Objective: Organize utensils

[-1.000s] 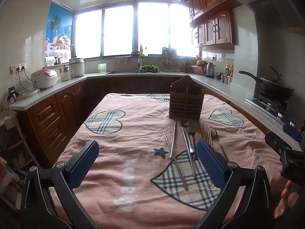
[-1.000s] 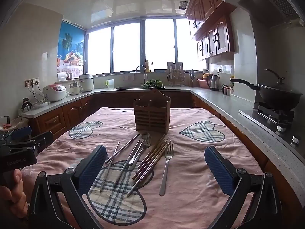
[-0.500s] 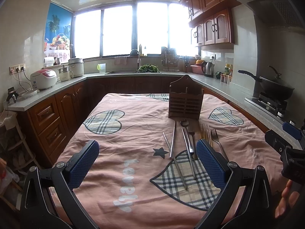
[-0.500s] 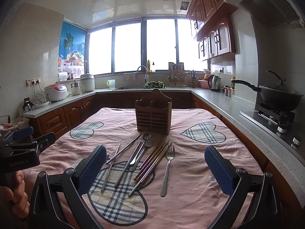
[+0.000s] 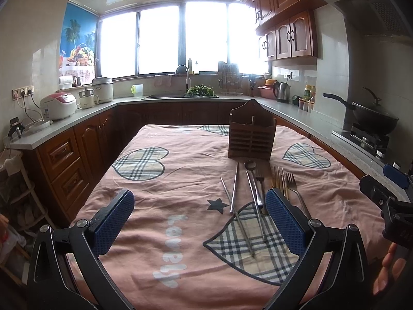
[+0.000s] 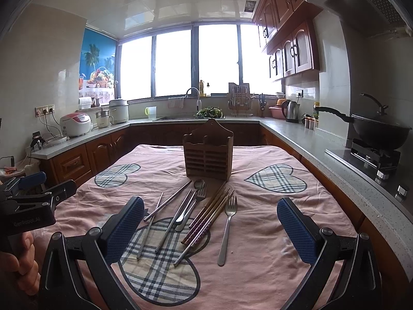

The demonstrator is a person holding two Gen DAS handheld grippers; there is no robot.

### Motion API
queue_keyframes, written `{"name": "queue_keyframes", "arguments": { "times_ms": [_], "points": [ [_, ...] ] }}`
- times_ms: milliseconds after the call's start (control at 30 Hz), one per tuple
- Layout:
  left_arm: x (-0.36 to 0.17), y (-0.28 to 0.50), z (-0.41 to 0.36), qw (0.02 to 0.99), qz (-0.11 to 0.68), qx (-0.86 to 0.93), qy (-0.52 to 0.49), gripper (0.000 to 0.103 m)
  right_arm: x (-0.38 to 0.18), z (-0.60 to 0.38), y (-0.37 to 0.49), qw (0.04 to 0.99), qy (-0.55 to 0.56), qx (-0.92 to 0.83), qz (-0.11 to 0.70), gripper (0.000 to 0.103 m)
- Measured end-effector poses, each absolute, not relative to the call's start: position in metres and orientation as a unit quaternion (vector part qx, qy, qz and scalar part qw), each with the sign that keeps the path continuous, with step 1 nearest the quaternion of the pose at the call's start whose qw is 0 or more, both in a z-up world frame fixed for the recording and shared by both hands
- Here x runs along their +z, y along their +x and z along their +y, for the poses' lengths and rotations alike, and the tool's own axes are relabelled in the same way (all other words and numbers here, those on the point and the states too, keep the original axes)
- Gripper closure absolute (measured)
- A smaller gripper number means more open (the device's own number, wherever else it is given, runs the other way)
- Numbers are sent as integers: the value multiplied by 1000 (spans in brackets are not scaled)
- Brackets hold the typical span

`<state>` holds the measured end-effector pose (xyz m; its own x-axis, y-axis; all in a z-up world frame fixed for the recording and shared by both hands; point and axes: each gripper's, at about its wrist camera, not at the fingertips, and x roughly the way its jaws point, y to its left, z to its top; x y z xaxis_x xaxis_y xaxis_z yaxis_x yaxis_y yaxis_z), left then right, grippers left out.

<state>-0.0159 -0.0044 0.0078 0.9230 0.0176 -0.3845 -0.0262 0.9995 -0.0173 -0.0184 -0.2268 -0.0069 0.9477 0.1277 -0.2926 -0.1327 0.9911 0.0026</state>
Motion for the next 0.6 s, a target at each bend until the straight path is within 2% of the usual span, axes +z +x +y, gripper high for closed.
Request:
{"name": "queue_keyframes", "arguments": {
  "times_ms": [333, 600],
  "points": [
    [1, -4, -3, 977, 213, 5, -17, 0, -11, -229, -12, 985, -13, 70, 157, 0],
    [-6, 28, 1, 965, 261, -15, -27, 0, -13, -231, 7, 982, -8, 74, 175, 0]
  ]
}}
